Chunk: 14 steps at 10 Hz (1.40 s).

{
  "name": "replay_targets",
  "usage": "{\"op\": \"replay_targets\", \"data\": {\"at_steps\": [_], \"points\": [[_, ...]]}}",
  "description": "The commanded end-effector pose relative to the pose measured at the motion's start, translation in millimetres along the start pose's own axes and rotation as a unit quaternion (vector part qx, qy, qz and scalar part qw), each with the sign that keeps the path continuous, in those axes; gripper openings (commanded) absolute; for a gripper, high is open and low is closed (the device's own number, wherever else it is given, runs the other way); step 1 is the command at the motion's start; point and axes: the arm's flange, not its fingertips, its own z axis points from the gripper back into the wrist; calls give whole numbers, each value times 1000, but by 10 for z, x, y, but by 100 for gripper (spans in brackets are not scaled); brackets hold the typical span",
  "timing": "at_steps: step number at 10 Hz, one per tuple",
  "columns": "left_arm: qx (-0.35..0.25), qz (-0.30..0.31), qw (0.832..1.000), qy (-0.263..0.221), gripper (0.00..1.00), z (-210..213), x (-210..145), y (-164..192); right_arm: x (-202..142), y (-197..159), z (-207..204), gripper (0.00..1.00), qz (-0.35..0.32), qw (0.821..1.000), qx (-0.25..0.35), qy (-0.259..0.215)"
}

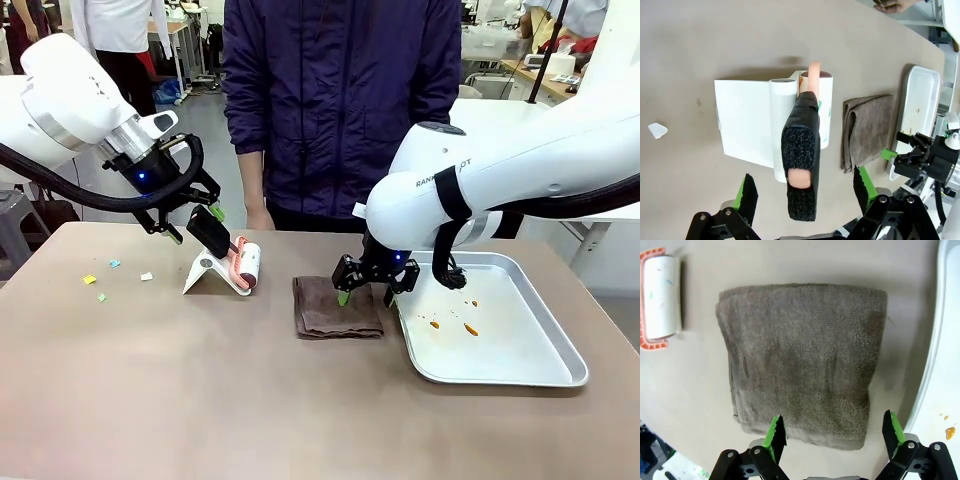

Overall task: Clean the surface of the table.
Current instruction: Hold the Lint Roller with your left hand and the towel with your right hand.

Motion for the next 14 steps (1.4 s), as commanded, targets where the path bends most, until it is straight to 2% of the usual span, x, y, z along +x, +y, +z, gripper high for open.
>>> {"op": "replay_targets", "data": {"at_steps": [1, 3, 5, 7, 10, 11, 12, 13, 14], "points": [[-17, -9, 1000, 0, 100, 20, 44, 44, 135, 110, -47, 100, -28, 999, -18, -6], [-17, -7, 1000, -1, 100, 43, 65, 104, 176, 175, -121, 100, -54, 998, -24, -12], [-19, -7, 1000, 1, 100, 30, 66, 128, 181, 258, -175, 100, -87, 993, -73, -25], [-19, -8, 1000, 0, 100, 34, 70, 152, 190, 295, -214, 100, -94, 991, -89, -28], [-20, -9, 1000, -2, 100, 41, 86, 186, 234, 268, -281, 100, -101, 991, -87, -27], [-20, -10, 1000, -5, 86, 39, 89, 190, 244, 249, -288, 100, -100, 991, -82, -27], [-20, -15, 1000, -8, 40, 42, 89, 189, 252, 237, -303, 73, -92, 992, -76, -30], [-24, -18, 999, -12, 27, 46, 81, 184, 258, 235, -308, 40, -95, 993, -72, -22], [-26, -20, 999, -13, 0, 45, 87, 187, 257, 230, -315, 13, -96, 993, -63, -18]]}}
